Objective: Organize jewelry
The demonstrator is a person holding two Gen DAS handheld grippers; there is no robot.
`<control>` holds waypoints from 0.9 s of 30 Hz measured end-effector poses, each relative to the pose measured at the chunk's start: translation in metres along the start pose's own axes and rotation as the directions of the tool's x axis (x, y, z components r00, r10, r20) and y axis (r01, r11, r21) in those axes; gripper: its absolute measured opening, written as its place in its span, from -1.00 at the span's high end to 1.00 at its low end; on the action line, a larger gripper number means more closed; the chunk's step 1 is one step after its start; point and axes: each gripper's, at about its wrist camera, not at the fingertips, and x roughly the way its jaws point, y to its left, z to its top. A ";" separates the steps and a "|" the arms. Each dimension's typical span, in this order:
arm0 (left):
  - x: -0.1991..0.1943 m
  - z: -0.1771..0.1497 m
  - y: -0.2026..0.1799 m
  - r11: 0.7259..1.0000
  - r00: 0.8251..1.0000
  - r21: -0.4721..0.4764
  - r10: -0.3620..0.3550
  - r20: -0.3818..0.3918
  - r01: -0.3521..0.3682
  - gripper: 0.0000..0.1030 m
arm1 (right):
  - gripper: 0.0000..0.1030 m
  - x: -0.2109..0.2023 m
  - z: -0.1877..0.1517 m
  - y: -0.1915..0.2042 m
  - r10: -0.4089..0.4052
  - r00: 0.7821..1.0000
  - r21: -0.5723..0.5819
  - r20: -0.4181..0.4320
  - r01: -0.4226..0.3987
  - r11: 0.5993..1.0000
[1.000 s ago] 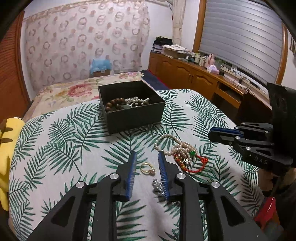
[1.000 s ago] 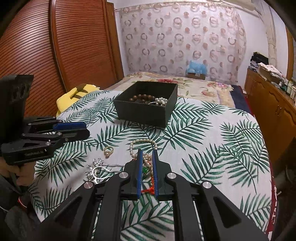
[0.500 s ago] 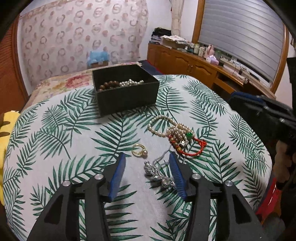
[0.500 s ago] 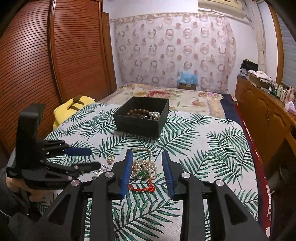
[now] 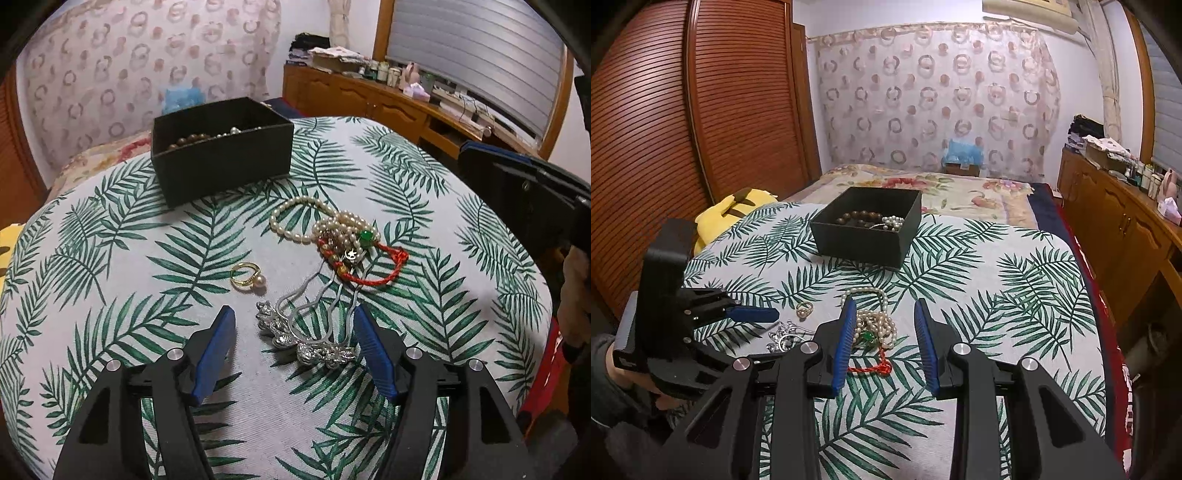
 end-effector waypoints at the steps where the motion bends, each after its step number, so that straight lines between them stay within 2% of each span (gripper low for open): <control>1: 0.001 0.000 0.000 1.000 1.000 0.001 0.002 -0.005 -0.002 -0.24 | 0.32 0.000 -0.001 0.001 -0.001 1.000 -0.001 -0.001 0.001 1.000; 11: 0.003 -0.003 -0.006 0.998 0.999 0.050 0.037 -0.006 -0.037 -0.25 | 0.32 0.010 -0.006 -0.004 -0.018 1.000 -0.004 -0.024 0.018 1.000; 15: 0.002 -0.004 -0.007 0.998 1.000 0.054 0.026 0.001 -0.026 0.01 | 0.32 0.014 -0.011 -0.006 -0.021 0.999 -0.002 -0.036 0.021 1.000; 27: -0.012 -0.011 -0.006 0.998 0.999 0.048 0.032 0.034 -0.033 0.02 | 0.32 0.031 -0.020 -0.004 -0.011 0.997 -0.003 -0.076 0.011 1.000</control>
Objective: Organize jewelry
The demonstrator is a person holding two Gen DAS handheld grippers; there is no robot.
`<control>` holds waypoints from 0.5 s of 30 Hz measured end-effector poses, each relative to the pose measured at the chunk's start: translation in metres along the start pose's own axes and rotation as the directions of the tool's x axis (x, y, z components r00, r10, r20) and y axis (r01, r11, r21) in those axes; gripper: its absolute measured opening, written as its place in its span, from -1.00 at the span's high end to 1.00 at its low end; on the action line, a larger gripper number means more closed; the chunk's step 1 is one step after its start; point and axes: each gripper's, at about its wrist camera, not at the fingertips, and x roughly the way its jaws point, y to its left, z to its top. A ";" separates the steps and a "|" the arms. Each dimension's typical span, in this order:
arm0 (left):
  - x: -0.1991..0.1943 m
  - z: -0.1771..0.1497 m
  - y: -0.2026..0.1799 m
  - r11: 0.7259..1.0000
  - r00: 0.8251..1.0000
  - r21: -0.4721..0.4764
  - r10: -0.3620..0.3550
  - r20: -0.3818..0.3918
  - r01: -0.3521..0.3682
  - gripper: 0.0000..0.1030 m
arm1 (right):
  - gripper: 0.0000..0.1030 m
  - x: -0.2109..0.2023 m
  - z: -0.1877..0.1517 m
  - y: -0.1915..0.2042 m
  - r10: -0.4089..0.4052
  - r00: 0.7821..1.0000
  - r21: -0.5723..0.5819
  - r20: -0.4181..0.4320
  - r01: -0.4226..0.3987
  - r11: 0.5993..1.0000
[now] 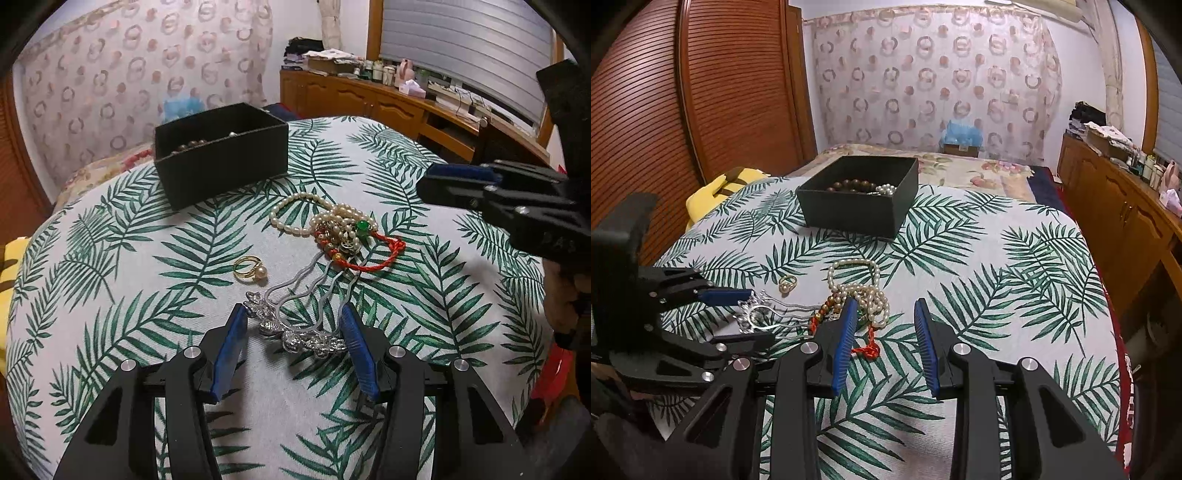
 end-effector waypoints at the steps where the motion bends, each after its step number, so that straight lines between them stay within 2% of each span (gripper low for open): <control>1: -0.002 -0.001 0.001 1.000 1.000 -0.003 0.002 0.004 -0.002 0.03 | 0.32 0.001 0.000 -0.001 0.002 1.000 0.001 -0.004 -0.002 1.000; 9: -0.019 -0.007 0.012 0.999 0.999 -0.033 0.015 0.031 -0.014 0.06 | 0.32 0.017 -0.006 -0.003 0.015 0.999 0.003 -0.050 -0.015 1.000; 10: -0.021 -0.007 0.014 0.999 0.999 -0.035 0.022 0.037 -0.021 0.50 | 0.32 0.020 -0.007 -0.002 0.022 0.998 0.002 -0.061 -0.022 1.000; 11: -0.021 -0.008 0.016 0.999 0.999 -0.042 0.029 0.031 -0.027 0.60 | 0.32 0.022 -0.008 -0.001 0.027 0.997 0.001 -0.067 -0.027 1.000; 15: -0.022 -0.011 0.024 0.998 0.999 -0.068 0.020 0.032 -0.018 0.61 | 0.32 0.030 -0.008 0.003 0.049 0.994 -0.008 -0.096 -0.050 0.999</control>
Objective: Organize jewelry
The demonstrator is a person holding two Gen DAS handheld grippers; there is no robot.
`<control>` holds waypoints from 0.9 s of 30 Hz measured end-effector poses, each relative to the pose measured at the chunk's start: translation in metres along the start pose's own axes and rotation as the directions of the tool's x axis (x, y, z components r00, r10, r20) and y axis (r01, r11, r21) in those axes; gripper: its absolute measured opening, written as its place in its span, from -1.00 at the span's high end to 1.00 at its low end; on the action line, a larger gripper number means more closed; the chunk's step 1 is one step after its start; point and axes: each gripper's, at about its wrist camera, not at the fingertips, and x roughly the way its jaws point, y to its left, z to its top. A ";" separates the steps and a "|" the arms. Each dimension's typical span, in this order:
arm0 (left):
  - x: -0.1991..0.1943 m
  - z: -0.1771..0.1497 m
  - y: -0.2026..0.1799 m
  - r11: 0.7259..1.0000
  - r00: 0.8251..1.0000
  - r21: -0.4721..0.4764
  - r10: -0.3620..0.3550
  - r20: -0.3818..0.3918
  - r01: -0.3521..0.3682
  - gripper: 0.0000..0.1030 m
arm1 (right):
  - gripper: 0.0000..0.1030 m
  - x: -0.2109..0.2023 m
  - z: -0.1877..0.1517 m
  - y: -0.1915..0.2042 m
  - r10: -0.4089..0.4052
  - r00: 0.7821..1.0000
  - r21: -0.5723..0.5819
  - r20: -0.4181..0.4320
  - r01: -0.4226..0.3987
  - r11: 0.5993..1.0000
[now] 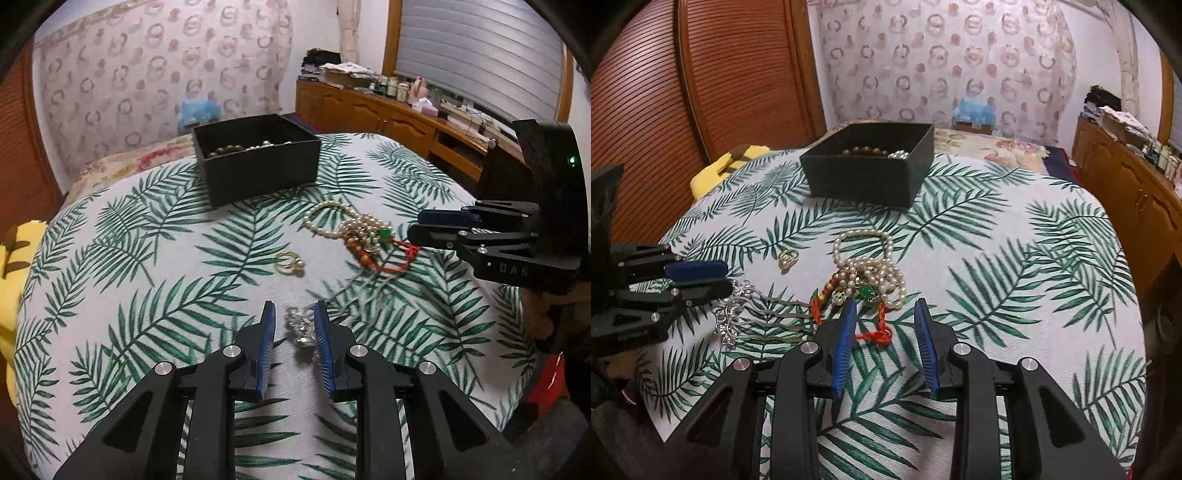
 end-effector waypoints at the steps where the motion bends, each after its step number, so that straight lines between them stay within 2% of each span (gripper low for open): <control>1: 0.001 -0.001 0.002 1.000 1.000 -0.005 0.001 -0.004 -0.001 0.61 | 0.32 0.002 0.001 0.001 0.000 1.000 -0.004 -0.004 0.000 1.000; 8: 0.001 -0.001 0.007 0.999 1.000 -0.039 -0.030 -0.001 0.030 0.59 | 0.32 0.002 0.002 0.006 0.002 1.000 -0.022 -0.007 -0.002 1.000; 10: 0.004 0.001 0.005 0.998 0.999 -0.050 -0.047 -0.010 0.046 0.42 | 0.32 0.001 0.001 0.005 0.001 1.000 -0.018 -0.007 -0.001 1.000; 17: 0.019 -0.001 -0.002 0.999 0.999 -0.046 -0.011 -0.052 0.009 0.36 | 0.32 0.001 -0.001 0.003 0.003 1.000 -0.016 -0.011 -0.003 1.000; 22: 0.016 -0.003 -0.001 0.998 0.999 -0.062 -0.023 -0.042 0.021 0.58 | 0.32 0.001 -0.002 0.003 0.006 1.000 -0.015 -0.011 -0.006 1.000; 27: 0.005 -0.001 0.005 0.997 1.000 -0.079 -0.016 -0.010 0.016 0.65 | 0.32 0.002 0.000 0.003 0.002 1.000 -0.018 -0.010 -0.002 1.000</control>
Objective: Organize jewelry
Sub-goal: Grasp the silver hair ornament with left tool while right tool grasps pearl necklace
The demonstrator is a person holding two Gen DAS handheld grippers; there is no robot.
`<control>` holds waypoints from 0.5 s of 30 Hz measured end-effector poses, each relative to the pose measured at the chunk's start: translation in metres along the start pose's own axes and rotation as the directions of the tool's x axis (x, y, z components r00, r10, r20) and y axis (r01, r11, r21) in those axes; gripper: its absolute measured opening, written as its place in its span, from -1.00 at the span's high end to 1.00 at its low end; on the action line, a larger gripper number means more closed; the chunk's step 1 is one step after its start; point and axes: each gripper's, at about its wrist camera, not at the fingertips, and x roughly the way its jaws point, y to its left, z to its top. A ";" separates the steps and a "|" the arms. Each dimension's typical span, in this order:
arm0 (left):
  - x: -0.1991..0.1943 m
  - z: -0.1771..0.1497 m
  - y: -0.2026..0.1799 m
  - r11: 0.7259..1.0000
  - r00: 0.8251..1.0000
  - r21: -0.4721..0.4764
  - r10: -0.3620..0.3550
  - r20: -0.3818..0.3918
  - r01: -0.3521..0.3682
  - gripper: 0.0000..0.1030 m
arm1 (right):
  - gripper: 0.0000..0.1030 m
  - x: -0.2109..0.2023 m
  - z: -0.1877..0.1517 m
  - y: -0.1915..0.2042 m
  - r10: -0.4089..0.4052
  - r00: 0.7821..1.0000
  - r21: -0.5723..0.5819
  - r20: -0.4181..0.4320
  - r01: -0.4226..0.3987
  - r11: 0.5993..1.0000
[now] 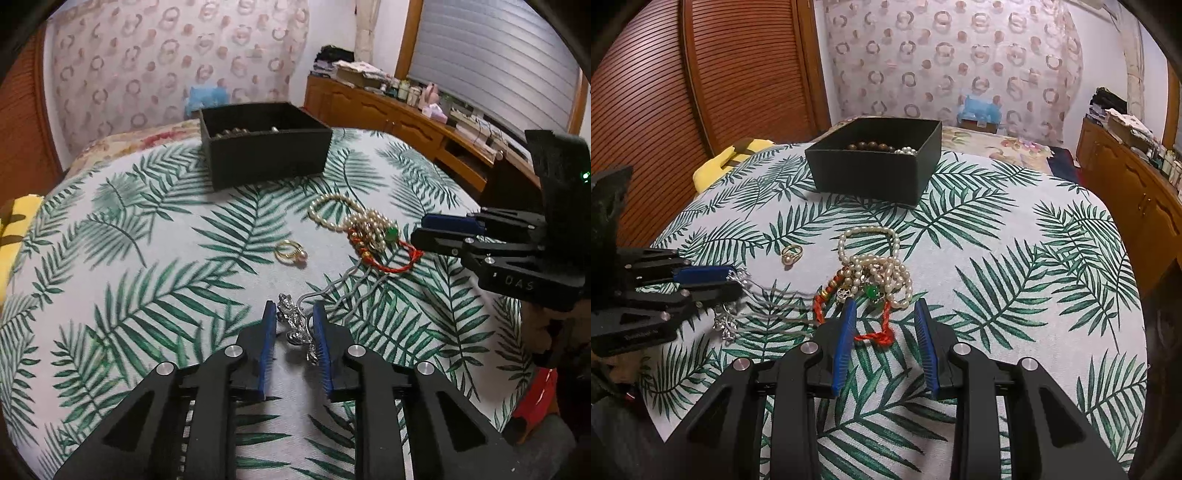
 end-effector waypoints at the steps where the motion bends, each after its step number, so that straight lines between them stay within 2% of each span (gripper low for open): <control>1: -0.002 0.001 0.001 1.000 1.000 0.001 0.009 0.006 -0.009 0.66 | 0.32 0.000 0.001 0.000 -0.001 1.000 -0.001 0.001 0.001 1.000; 6: -0.009 0.002 0.008 1.000 0.999 0.003 0.028 0.025 -0.028 0.68 | 0.32 0.004 0.013 -0.002 0.004 1.000 -0.013 0.007 -0.004 1.000; 12: -0.017 0.002 0.016 0.999 0.998 0.004 0.037 0.041 -0.037 0.70 | 0.33 0.033 0.038 -0.003 0.020 1.000 -0.020 -0.018 -0.020 1.000; 13: -0.018 0.001 0.017 0.999 0.998 0.005 0.038 0.041 -0.038 0.70 | 0.43 0.039 0.041 -0.003 0.021 0.999 -0.022 -0.026 -0.022 1.000; 15: -0.020 0.000 0.019 0.999 0.998 0.007 0.047 0.044 -0.047 0.71 | 0.48 0.053 0.049 -0.004 0.008 0.999 -0.027 -0.047 -0.009 1.000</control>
